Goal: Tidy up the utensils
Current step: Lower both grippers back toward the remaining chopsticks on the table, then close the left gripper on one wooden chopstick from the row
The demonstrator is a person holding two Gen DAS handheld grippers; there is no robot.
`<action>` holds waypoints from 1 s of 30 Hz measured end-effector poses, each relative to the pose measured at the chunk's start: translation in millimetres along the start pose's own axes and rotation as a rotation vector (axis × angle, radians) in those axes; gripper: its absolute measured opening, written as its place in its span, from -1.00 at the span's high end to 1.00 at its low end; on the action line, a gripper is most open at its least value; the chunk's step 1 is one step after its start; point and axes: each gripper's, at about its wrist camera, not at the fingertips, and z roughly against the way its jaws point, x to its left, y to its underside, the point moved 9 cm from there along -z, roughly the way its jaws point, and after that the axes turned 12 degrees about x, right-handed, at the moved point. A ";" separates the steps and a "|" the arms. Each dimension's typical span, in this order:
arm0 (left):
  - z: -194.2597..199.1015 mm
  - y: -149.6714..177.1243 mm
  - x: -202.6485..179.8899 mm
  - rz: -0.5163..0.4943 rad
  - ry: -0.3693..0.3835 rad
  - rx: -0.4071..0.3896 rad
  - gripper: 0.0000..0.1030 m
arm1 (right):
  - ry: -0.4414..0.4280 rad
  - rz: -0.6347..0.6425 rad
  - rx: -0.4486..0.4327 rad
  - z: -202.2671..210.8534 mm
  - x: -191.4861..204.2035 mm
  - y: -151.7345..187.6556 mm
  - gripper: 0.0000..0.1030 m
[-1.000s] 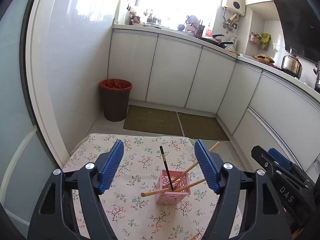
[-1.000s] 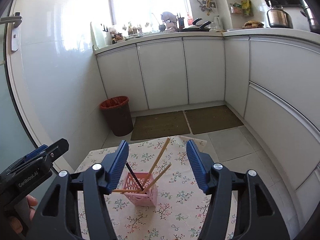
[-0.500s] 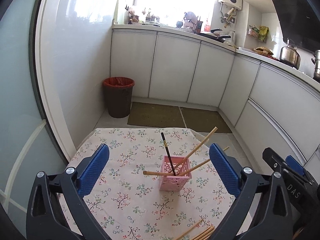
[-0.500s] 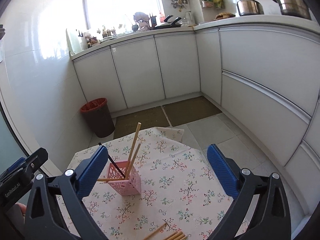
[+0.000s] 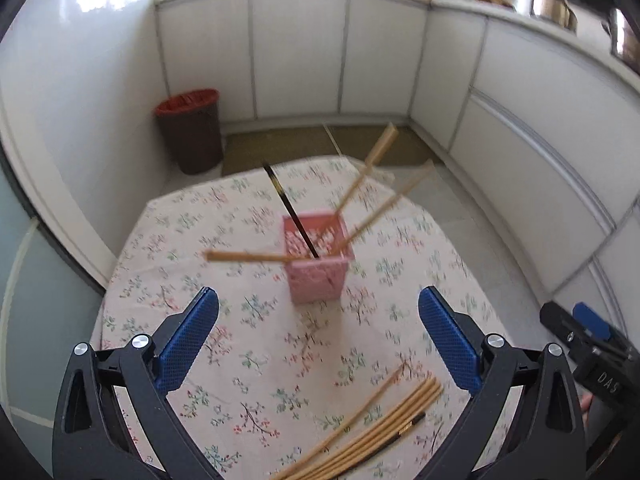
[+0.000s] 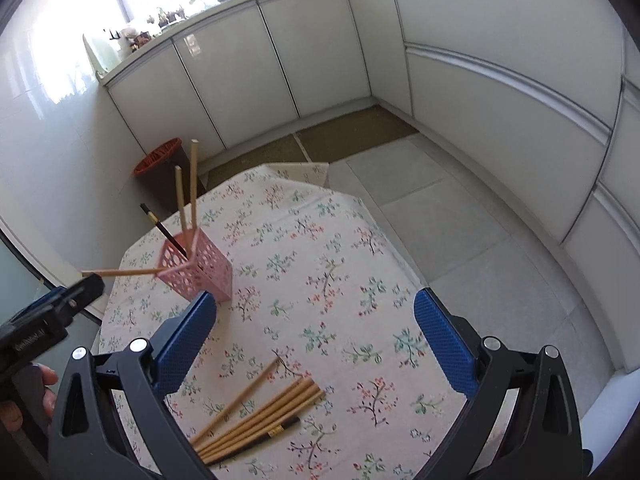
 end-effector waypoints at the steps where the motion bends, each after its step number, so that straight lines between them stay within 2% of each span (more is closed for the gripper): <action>1: -19.1 8.7 -12.4 -0.056 0.016 0.072 -0.86 | 0.000 -0.020 0.026 -4.8 -9.1 6.5 -0.87; 6: -92.7 50.4 -46.9 -0.142 0.124 0.361 -0.86 | -0.030 -0.134 0.179 -34.9 -54.4 39.6 -0.87; 8: -114.3 61.1 -53.3 -0.163 0.116 0.431 -0.86 | -0.071 -0.192 0.251 -45.0 -62.9 47.5 -0.87; 11: -141.7 71.9 -61.3 -0.175 0.112 0.513 -0.81 | -0.094 -0.221 0.277 -49.2 -68.0 50.7 -0.87; 18: -172.1 83.9 -74.1 -0.237 0.076 0.584 -0.46 | -0.092 -0.248 0.302 -56.4 -77.1 52.7 -0.87; 21: -178.5 87.3 -75.8 -0.259 0.060 0.594 -0.11 | -0.116 -0.252 0.329 -59.4 -74.5 54.4 -0.87; 23: -184.6 91.2 -75.2 -0.269 0.054 0.609 0.24 | -0.152 -0.249 0.353 -61.8 -68.7 56.8 -0.87; 24: -186.3 91.9 -74.8 -0.271 0.056 0.607 0.25 | -0.176 -0.251 0.368 -63.4 -64.1 58.4 -0.87; 26: -185.9 90.4 -73.5 -0.276 0.071 0.592 0.56 | -0.250 -0.269 0.412 -68.4 -52.1 62.2 -0.87; 27: -186.1 90.0 -72.7 -0.275 0.078 0.591 0.81 | -0.285 -0.283 0.436 -71.4 -45.7 64.0 -0.87; 30: -185.9 88.6 -65.2 -0.282 0.060 0.565 0.83 | -0.368 -0.309 0.509 -84.1 -21.4 70.4 -0.87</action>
